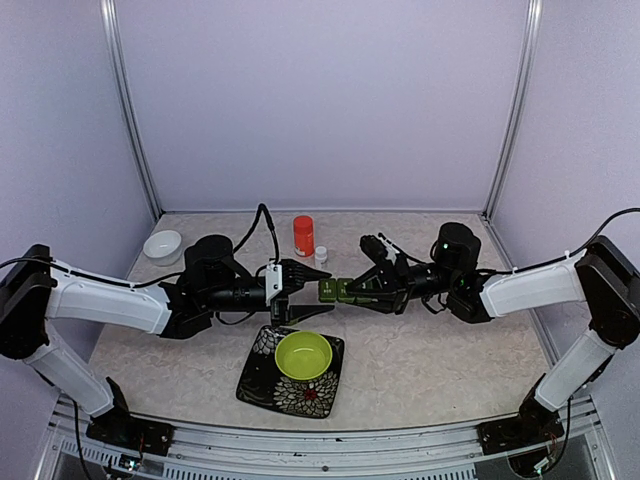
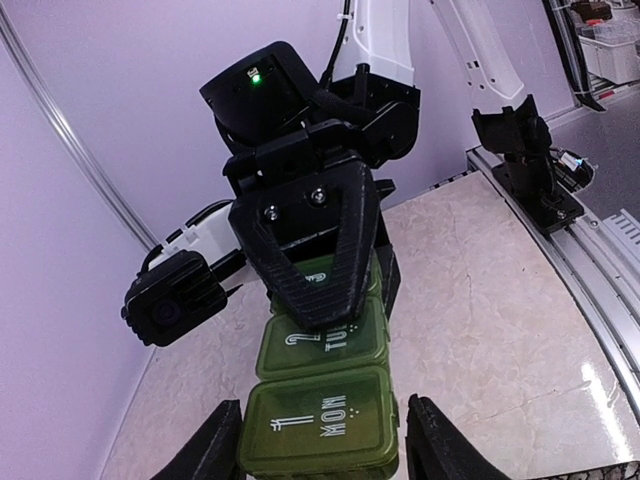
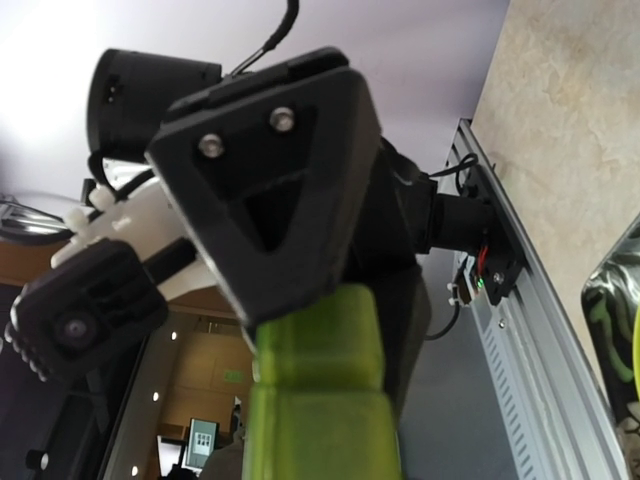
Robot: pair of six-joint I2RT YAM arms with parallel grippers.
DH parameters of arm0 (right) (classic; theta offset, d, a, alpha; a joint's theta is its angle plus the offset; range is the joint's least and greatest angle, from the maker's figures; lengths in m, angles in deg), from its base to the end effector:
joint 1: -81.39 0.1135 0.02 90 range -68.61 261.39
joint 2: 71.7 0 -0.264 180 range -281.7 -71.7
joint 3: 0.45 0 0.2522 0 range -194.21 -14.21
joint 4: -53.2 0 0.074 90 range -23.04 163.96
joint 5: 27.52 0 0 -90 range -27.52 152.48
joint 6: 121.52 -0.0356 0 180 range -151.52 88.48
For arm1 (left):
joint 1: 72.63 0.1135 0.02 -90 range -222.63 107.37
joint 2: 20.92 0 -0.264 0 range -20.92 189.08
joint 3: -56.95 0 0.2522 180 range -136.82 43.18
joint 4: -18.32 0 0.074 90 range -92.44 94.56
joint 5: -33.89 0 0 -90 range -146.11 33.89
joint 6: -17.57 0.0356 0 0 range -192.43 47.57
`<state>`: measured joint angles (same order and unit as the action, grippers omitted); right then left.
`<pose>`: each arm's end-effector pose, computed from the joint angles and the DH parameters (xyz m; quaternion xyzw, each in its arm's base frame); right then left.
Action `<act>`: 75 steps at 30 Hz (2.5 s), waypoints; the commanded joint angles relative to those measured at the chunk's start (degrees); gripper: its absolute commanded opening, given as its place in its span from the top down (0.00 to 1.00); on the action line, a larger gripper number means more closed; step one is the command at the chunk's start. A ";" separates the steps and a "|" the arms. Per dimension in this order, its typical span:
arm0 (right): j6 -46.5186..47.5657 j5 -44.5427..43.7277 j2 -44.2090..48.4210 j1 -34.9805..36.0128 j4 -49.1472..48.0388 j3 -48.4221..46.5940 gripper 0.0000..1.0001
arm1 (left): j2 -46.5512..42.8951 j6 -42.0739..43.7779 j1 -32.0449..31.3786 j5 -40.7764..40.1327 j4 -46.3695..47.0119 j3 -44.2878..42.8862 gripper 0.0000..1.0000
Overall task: Sort the pills into containers
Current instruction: Open the lid of the pill container.
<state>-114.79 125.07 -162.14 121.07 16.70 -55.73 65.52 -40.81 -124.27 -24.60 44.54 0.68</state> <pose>0.2250 0.2277 0.2344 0.1233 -0.6924 -0.7104 0.0270 0.1876 -0.2670 0.2431 0.6059 0.4028 -0.3096 0.6122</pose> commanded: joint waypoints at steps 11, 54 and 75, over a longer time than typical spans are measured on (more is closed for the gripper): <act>0.32 1.35 -0.13 0.66 -1.52 -1.20 0.98 | -0.15 -0.44 -0.48 -0.32 1.14 0.06 0.56; 4.90 1.67 -1.93 0.57 2.14 -2.10 1.00 | 1.73 -17.77 0.31 1.43 5.11 -2.05 0.56; 2.58 1.56 0.71 -0.30 -0.02 -1.57 1.00 | -0.70 -11.53 -0.13 -0.39 -0.93 -0.03 0.20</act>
<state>-111.84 126.38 -163.29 120.87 18.25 -56.32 66.76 -56.42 -124.05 -21.43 46.75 0.86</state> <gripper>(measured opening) 0.240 0.794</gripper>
